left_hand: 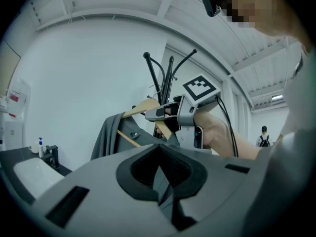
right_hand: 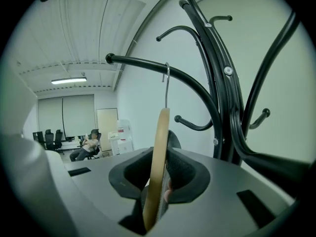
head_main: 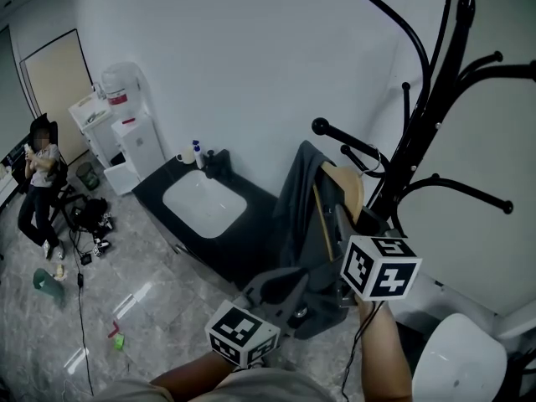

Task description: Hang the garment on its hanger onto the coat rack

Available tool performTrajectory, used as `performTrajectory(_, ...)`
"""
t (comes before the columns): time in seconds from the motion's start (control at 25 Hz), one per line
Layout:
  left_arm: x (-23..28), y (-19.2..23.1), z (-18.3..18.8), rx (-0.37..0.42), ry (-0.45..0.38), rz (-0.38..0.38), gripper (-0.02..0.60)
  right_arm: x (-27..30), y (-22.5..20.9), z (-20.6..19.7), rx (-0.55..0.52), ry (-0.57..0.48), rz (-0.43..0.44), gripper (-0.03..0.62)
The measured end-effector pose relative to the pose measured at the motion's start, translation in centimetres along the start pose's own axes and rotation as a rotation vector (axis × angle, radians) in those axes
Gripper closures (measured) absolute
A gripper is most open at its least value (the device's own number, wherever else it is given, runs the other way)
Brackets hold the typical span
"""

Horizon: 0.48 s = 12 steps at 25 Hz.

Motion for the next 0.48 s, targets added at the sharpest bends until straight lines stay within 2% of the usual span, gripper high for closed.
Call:
performTrajectory(0.24, 0.5, -0.7, -0.3, -0.001, 0.005, -0.023, 0.577, -0.9, -1.1, -1.7, -0.031, 0.013, -0.096, 0.49)
performTrajectory(0.48, 0.9, -2.1, -0.9, 0.0, 0.018, -0.047, 0.577, -3.0, -3.1, -4.3, -0.04, 0.043, -0.215, 0.474)
Point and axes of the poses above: the fingertips, and each gripper's own axes: x forward along the fingers, y to its left, z out of its top, the point moved 2 cm from there along -x, backward along the fingers, and after that the axes turned 5 degrees about -x, right-handed, at the moved point
